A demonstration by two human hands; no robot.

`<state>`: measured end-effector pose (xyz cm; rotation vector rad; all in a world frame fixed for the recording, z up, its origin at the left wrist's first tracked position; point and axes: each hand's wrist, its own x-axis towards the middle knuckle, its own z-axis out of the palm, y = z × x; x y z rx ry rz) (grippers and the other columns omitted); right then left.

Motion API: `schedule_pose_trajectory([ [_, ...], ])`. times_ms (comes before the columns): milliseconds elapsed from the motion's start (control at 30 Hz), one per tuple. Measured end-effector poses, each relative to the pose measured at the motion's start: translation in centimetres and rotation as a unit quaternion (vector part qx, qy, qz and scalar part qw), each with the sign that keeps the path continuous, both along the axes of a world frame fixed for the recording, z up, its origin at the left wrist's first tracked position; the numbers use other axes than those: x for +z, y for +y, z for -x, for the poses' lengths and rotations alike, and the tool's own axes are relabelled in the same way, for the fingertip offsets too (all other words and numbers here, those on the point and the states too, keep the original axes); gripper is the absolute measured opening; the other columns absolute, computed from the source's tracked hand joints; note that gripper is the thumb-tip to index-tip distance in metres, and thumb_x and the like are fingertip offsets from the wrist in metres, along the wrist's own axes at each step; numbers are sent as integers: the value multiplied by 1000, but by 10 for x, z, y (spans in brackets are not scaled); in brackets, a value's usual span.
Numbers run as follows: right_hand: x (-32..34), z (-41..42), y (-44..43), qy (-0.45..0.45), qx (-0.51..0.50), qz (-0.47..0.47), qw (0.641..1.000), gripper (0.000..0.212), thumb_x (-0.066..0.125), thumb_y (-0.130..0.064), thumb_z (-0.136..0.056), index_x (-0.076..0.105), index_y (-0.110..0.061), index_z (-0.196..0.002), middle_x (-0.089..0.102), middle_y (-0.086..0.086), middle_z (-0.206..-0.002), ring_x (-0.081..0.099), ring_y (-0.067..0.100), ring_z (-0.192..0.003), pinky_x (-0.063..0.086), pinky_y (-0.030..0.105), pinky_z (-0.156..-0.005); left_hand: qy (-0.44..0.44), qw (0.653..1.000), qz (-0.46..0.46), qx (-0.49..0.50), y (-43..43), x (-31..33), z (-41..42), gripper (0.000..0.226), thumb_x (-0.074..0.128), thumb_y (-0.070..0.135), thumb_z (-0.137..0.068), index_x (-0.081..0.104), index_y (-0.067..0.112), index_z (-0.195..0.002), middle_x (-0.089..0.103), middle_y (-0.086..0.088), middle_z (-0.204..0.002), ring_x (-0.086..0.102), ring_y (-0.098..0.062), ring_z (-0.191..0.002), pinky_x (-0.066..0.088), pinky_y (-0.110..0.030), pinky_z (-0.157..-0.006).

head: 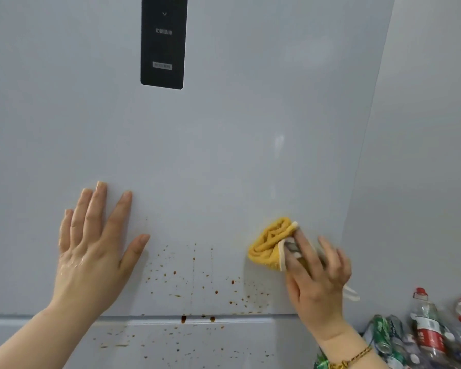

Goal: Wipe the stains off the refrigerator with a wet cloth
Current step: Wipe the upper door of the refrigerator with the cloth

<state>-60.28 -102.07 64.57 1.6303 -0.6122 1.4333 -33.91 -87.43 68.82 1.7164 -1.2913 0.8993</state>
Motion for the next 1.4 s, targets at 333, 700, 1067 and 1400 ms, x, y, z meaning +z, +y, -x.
schedule_pose_trajectory([
  [333,21,-45,16,-23,90,5,996,24,37,-14,-95,52,-21,-113,44,7,-128,42,26,-99,32,33,-85,144,988,29,54,32,-34,-53,73,27,65,-80,25,20,-137,3,-8,-148,10,-39,-136,24,-73,-96],
  [700,4,-42,16,210,66,88,971,25,35,-20,-97,50,-27,-116,46,-4,-126,44,21,-97,34,33,-83,180,982,5,50,34,-36,-54,89,20,65,-70,21,17,-145,6,-13,-154,-2,-27,-140,3,-50,-112],
  [1067,-50,-97,45,138,85,21,987,26,30,-24,-99,52,-28,-113,41,2,-132,45,22,-100,34,35,-84,169,985,-4,43,36,-41,-60,95,9,80,-72,23,19,-144,6,-12,-154,-2,-25,-141,3,-49,-112],
  [1400,36,-108,42,-30,93,8,995,27,31,-18,-97,52,-25,-113,45,2,-125,45,25,-99,33,36,-78,173,984,1,32,37,-40,-60,83,19,63,-74,22,19,-144,7,-11,-154,-2,-23,-140,3,-47,-112],
])
